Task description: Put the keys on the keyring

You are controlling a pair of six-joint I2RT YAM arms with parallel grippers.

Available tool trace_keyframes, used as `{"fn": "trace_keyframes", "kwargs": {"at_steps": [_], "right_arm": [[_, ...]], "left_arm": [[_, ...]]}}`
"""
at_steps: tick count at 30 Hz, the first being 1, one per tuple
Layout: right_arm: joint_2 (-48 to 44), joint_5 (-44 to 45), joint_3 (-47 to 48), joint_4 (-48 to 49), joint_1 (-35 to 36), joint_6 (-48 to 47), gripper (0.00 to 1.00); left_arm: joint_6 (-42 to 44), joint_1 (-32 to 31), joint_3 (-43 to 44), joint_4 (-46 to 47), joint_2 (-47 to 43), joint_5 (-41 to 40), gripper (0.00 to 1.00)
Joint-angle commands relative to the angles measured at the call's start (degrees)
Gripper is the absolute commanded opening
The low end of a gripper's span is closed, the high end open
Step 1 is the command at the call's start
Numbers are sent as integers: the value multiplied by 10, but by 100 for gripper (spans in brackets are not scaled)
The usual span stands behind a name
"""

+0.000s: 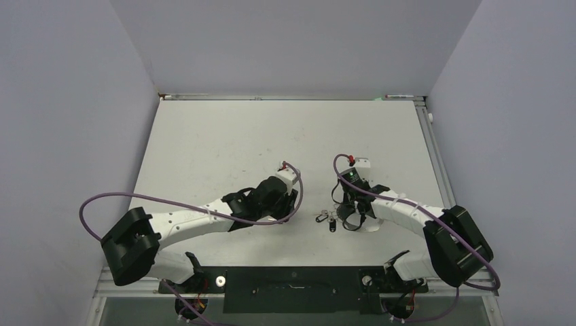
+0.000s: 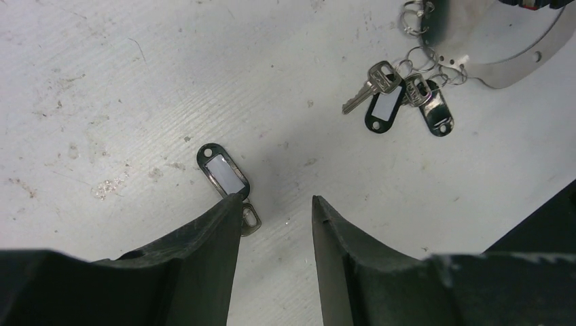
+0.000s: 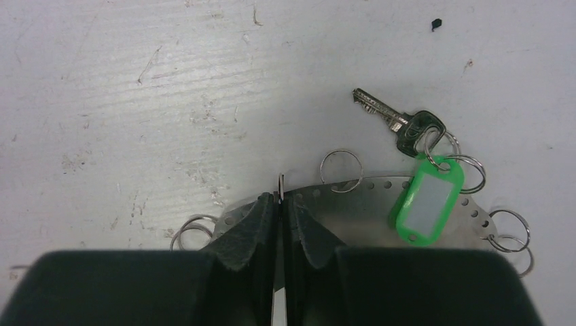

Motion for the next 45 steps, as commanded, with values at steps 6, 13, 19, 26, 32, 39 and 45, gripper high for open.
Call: {"fn": "trace_keyframes", "kwargs": {"at_steps": [6,13,19,26,32,39,45], "right_arm": [[-94,23,58,-61,21,-42,5],[-141,-5,78,-60,92,-105,5],[-188,-73,103,-43,139,-157,5],[-251,-184,111,-6,209,-218,5],[-297,-235,107,9,300,-269,5],[-319,-262,114,21,386,-307,5],[-322,-284,119,24,418,-323,5]], "left_arm": [[26,-2,5,4,-99,-1,39],[46,-2,-5,10,-188,41,40],[59,-2,-11,0,-264,70,41],[72,-4,-31,14,-329,93,42],[82,-8,-61,59,-370,150,42],[87,-16,-81,91,-419,198,42],[91,-31,-103,133,-442,263,39]]}}
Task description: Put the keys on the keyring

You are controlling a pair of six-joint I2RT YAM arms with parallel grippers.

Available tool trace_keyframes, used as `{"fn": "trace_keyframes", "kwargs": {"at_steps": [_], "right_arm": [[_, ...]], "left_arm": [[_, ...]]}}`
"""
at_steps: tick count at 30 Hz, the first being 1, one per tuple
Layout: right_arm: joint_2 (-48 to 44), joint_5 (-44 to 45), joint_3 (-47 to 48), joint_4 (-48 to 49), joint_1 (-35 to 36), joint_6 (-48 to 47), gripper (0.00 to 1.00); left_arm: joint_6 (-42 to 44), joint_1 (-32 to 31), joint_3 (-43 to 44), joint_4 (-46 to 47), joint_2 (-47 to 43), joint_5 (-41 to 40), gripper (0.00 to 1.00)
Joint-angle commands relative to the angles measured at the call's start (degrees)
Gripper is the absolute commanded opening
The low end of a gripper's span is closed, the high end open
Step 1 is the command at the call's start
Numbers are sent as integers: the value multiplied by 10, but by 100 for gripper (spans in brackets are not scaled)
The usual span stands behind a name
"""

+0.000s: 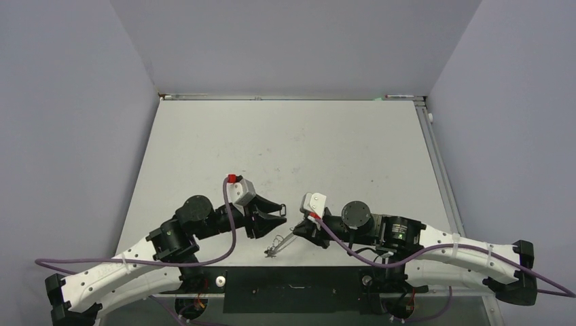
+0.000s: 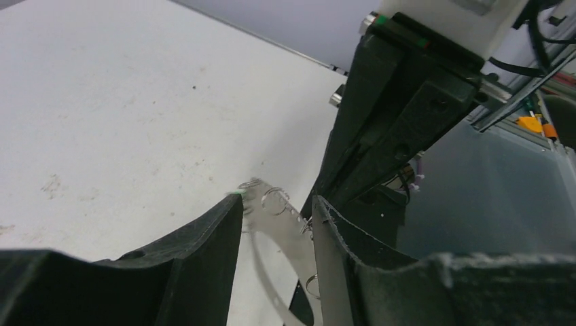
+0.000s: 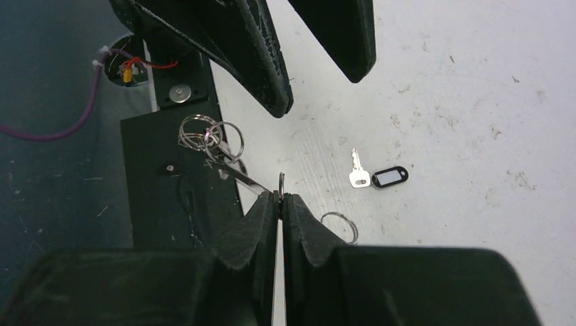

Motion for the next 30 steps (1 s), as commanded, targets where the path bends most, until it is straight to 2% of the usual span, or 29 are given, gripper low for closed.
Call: {"fn": "trace_keyframes", "kwargs": {"at_steps": [1,15,30], "right_arm": [[-16,-30,30,46,17,-24,5],[-54,-111,40,51,23,-26,5],[-51,-132,46,62,23,-26,5]], "left_arm": [[13,-14,-14,68,-12,71,39],[32,-40,-25,109,8,186,32],[27,-40,-28,121,28,200,24]]}}
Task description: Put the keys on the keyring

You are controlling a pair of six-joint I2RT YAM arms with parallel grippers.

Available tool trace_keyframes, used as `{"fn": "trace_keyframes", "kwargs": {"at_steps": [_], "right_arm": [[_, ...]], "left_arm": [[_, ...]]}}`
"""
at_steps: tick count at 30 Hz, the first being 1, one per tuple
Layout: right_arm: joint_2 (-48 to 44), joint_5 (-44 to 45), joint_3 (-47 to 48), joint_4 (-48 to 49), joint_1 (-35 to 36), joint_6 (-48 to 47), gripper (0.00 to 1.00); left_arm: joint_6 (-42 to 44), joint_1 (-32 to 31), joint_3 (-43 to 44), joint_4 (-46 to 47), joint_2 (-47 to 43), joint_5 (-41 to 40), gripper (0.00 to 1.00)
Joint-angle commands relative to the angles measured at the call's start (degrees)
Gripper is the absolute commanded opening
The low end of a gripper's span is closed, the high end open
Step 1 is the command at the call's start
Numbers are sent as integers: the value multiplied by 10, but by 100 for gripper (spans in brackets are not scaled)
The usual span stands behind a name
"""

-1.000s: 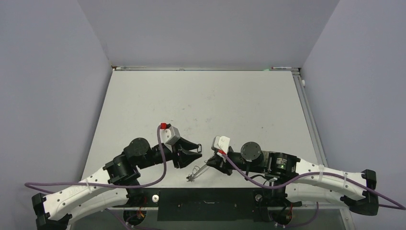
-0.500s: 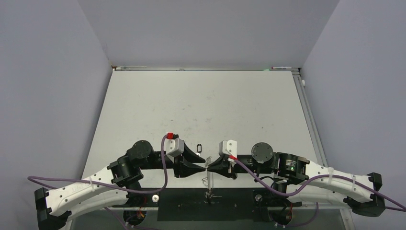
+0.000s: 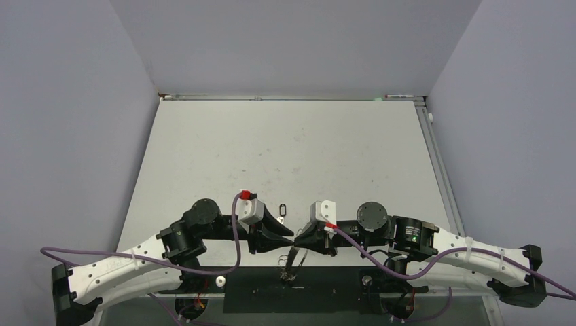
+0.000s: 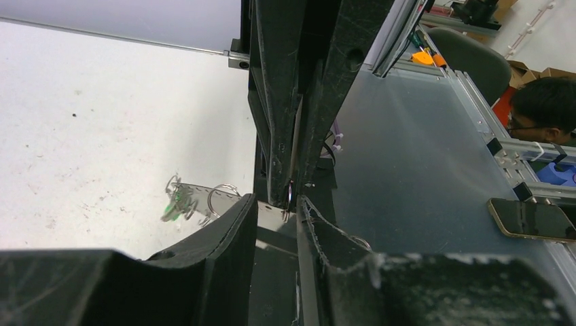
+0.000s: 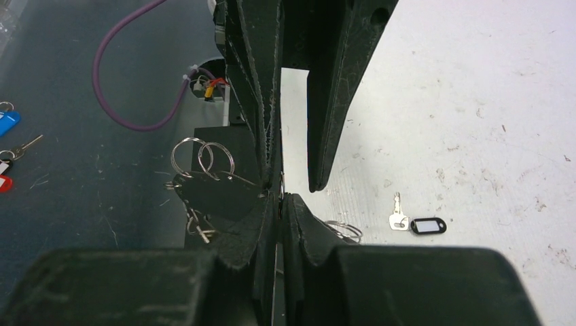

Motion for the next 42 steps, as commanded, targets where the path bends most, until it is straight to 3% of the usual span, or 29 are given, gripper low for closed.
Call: {"fn": "trace_keyframes", "kwargs": {"at_steps": [1,6,16,24,28,35,39,42], "right_arm": [[-3,-17,35,57,5,-3,5],[-1,-21,35,59,4,-2,5],[10,-21,33,74,6,-2,5],[7,-15,31,88,6,5,5],[-1,-1,27,91,7,13,6],[-19,30,23,86,6,21,50],[-43,61,20,86,7,23,59],[-66,108,12,95,6,28,60]], "left_arm": [[3,-3,7,27,10,16,24],[4,-3,9,27,15,22,18],[-1,-3,9,30,30,23,17],[-4,-3,6,34,40,14,0],[-3,-3,1,28,32,-24,0],[-4,-4,-12,24,-11,-105,0],[-4,-3,-18,23,-28,-114,0],[-4,-3,-22,25,-34,-117,0]]}}
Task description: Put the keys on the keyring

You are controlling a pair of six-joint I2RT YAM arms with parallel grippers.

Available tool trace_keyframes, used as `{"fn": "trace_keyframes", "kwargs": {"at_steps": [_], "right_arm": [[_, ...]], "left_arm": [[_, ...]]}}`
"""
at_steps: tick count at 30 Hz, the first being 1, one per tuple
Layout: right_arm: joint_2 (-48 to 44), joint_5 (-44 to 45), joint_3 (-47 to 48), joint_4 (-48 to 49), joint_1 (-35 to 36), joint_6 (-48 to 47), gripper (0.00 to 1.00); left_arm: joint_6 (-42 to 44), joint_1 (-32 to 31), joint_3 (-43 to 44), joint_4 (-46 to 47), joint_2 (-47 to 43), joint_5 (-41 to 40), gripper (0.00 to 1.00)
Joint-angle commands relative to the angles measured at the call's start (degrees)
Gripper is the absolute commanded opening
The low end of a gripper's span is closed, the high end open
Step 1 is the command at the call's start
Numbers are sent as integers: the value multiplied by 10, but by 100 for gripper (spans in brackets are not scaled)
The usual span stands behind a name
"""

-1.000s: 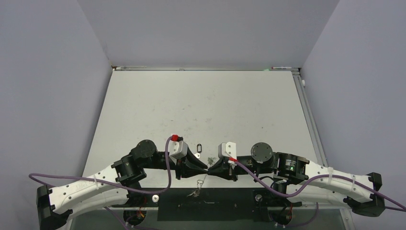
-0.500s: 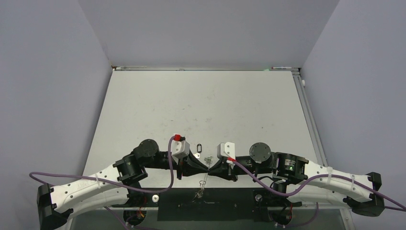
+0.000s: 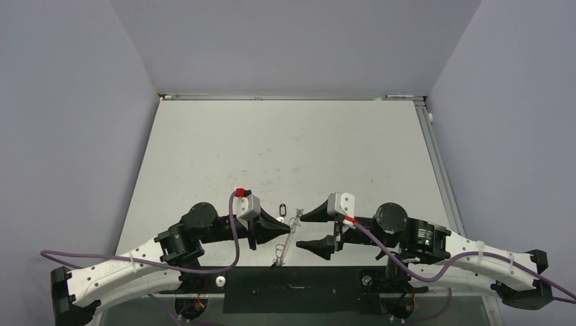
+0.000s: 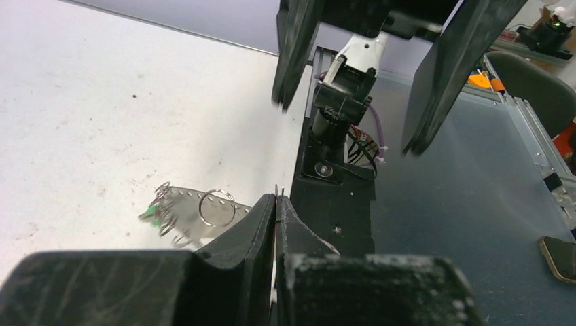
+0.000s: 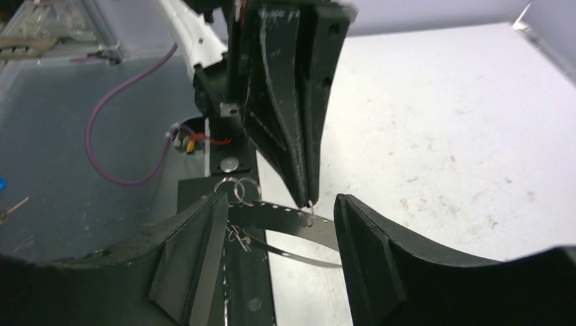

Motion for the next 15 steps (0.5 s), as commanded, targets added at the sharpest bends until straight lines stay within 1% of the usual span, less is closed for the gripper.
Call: {"fn": "trace_keyframes", "kwargs": {"at_steps": [1,5,9,12,15], "right_arm": [[-39,81,8,58,3,12,60],[-62,166,-3,65,3,20,58],[-66,216,-10,71,3,24,55],[-61,212,-12,71,3,24,55],[-50,178,-23,73,3,18,55]], "left_arm": [[-2,-3,0,28,-14,-22,0],[-3,-2,0,22,-19,-41,0],[-5,-2,0,17,-25,-62,0],[-8,-3,-3,18,-31,-75,0],[-11,-2,-10,27,-41,-82,0]]}}
